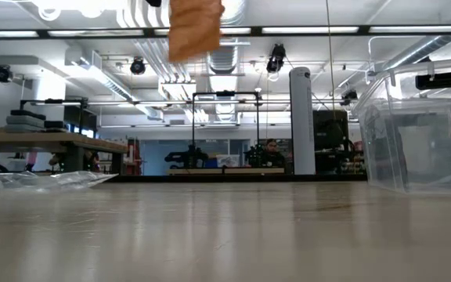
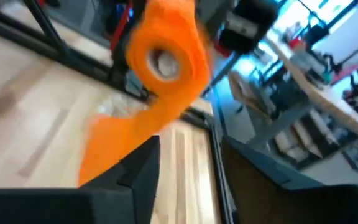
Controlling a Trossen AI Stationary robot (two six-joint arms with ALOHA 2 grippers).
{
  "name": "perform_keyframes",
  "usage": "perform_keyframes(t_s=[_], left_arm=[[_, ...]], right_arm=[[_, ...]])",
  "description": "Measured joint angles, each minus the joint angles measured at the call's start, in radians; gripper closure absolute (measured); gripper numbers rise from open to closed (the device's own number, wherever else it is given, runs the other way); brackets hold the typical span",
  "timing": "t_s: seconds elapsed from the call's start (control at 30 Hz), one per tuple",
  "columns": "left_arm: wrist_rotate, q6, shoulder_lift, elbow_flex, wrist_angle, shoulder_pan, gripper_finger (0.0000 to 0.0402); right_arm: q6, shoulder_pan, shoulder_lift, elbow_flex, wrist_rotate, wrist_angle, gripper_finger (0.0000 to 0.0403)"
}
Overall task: Roll bandage
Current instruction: Roll the orange bandage
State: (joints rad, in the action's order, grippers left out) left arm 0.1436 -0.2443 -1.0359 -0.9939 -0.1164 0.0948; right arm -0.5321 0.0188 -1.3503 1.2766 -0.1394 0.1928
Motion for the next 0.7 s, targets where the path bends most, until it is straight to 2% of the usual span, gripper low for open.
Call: perform_keyframes(t_s=[0.17,0.43,0.6,0.7], left_arm=[[0.0,0.039,-0.002,0.0,0.06,0.0,0.0322],[-0.003,0.089,-0.033,0.002,0.1,0.001,0.0322],[-0.02,0.081,-0.036,0.002,0.098,0.003,0.0322],[-0.021,0.081,-0.036,0.002,0.097,0.003,0.0322]], right_arm=[[0.046,-0.036,0.024,-0.003,0.013,-0.041,0.0221],[-0.022,-0.078,-0.033,-0.006,0.0,-0.203,0.0233],[-0.069,-0.078,-0.052,-0.006,-0.122,-0.23,0.0246],[-0.073,-0.08,-0.053,-0.006,-0.142,-0.228,0.0246]])
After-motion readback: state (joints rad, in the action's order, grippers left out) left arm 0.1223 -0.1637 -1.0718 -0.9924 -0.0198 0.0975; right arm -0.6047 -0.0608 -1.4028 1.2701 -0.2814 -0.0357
